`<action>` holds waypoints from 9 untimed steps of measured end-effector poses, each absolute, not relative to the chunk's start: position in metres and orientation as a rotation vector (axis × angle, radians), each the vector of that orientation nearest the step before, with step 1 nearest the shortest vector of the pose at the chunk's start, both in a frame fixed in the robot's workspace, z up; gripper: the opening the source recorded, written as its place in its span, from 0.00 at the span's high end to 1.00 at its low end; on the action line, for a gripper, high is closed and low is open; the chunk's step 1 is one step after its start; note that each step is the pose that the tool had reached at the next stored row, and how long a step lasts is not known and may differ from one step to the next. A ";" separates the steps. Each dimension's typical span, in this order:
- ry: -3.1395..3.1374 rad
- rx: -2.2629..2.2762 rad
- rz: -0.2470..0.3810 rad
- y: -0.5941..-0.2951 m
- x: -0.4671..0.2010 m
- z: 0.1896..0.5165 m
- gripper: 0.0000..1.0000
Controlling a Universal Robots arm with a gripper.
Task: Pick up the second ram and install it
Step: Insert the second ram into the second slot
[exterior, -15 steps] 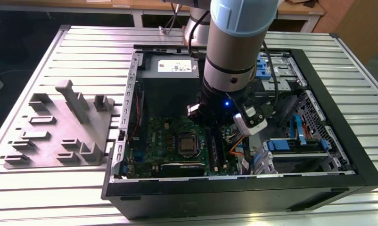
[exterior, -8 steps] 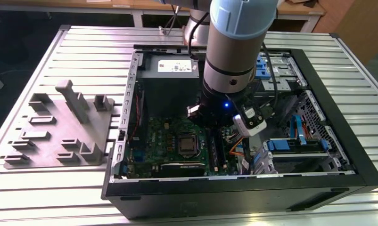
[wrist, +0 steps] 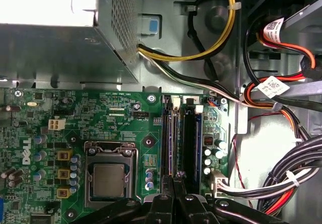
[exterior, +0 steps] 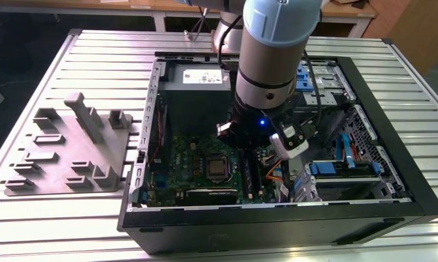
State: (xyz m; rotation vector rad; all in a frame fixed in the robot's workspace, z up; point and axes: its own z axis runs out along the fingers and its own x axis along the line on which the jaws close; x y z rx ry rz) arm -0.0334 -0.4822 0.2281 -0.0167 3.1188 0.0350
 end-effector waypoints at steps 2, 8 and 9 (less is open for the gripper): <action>3.119 -0.017 0.035 -0.482 -0.033 0.228 0.92; 3.119 -0.017 0.035 -0.482 -0.032 0.227 0.92; 3.119 -0.017 0.035 -0.482 -0.032 0.227 0.92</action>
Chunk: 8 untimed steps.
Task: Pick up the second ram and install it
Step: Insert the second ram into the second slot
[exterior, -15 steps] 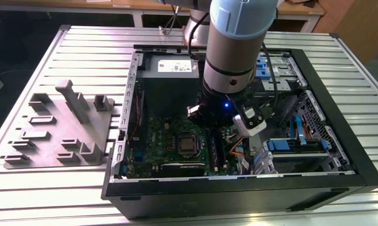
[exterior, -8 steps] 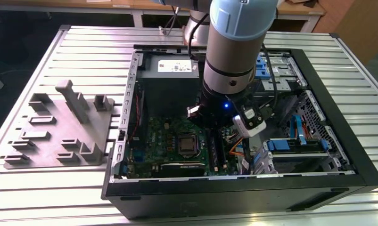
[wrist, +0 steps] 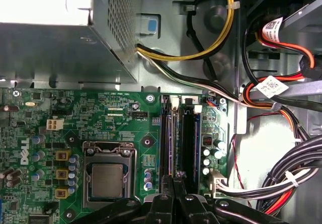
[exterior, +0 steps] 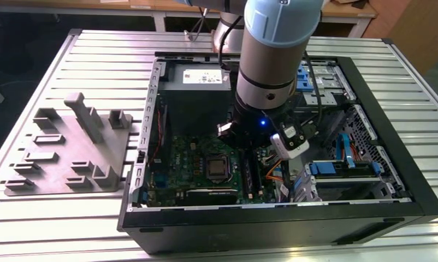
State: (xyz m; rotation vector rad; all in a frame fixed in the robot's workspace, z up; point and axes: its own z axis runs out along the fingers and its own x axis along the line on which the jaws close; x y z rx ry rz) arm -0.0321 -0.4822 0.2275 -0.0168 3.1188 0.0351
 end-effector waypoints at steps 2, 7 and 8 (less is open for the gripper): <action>3.119 -0.017 0.035 -0.482 -0.032 0.227 0.92; 3.119 -0.017 0.035 -0.484 -0.032 0.227 0.92; 3.119 -0.017 0.036 -0.484 -0.032 0.227 0.92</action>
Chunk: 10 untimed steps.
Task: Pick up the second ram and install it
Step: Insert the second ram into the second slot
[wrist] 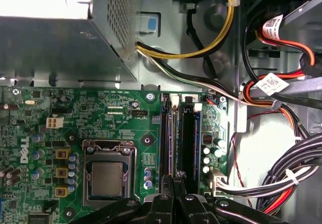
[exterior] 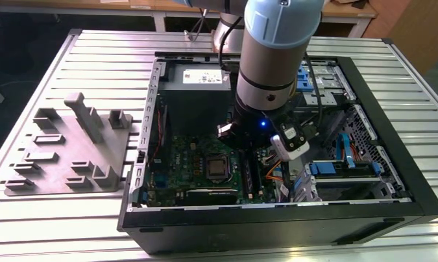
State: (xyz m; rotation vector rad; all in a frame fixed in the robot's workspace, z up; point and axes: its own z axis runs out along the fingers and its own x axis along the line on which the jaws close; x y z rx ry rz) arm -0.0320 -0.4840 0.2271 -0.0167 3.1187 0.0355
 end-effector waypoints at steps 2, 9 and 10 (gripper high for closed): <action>3.119 -0.017 0.036 -0.484 -0.032 0.227 0.92; 3.119 -0.017 0.038 -0.484 -0.032 0.225 0.92; 3.119 -0.017 0.038 -0.484 -0.032 0.225 0.92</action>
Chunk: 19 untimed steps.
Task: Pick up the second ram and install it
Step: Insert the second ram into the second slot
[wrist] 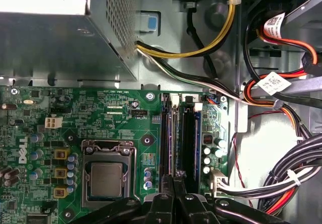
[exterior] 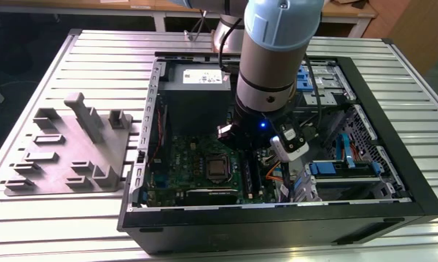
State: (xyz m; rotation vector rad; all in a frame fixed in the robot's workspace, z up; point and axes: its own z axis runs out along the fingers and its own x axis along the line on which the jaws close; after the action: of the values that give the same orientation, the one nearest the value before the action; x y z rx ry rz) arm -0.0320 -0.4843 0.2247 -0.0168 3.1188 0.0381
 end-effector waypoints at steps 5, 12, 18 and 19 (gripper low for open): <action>3.119 -0.017 0.038 -0.484 -0.032 0.224 0.92; 3.119 -0.017 0.038 -0.484 -0.032 0.224 0.92; 3.118 0.027 0.038 -0.484 -0.032 0.224 0.92; 3.118 0.036 0.038 -0.484 -0.031 0.224 0.92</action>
State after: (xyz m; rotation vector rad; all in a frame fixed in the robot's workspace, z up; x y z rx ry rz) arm -0.0315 -0.4843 0.2237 0.0357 3.1182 0.0376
